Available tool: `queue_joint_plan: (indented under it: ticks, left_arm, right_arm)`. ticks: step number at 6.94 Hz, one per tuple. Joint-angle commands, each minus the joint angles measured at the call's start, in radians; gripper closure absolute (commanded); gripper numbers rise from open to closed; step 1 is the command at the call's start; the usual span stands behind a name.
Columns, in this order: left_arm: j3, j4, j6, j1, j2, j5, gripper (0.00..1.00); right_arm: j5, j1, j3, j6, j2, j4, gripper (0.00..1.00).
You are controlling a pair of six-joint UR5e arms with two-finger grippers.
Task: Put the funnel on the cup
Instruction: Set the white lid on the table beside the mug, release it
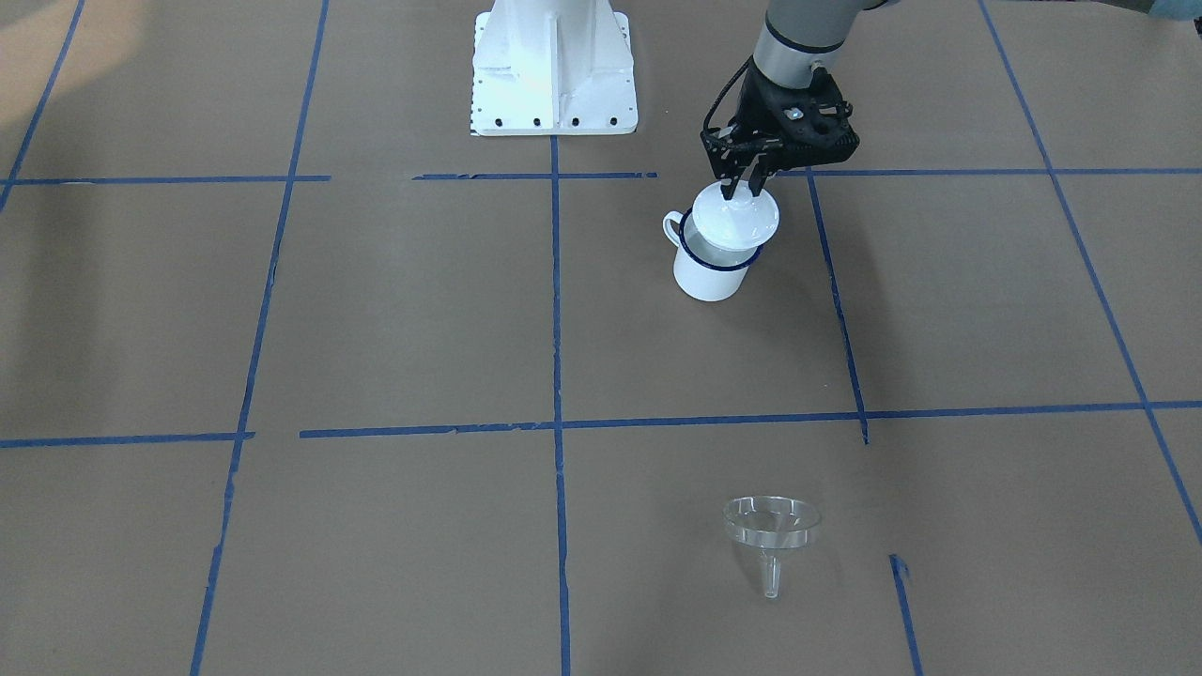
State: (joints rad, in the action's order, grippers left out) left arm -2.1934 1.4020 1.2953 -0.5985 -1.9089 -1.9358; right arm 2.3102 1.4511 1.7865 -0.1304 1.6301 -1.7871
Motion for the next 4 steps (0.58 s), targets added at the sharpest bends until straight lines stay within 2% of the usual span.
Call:
queue_joint_plan:
  ticks: [1,3,4]
  left_arm:
    - [-0.110,0.014,-0.130,-0.006,0.182,0.000,1.00]
    - [-0.074,0.143,-0.128,-0.003,0.272,0.001,1.00]
    - [-0.002,0.234,-0.108,0.005,0.280,0.009,1.00]
  right_arm:
    - [0.000,0.000,-0.001,0.000,0.001,0.000,0.00]
    - [0.000,0.000,-0.001,0.000,0.001,0.000,0.00]
    - [0.000,0.000,-0.001,0.000,0.001,0.000,0.00]
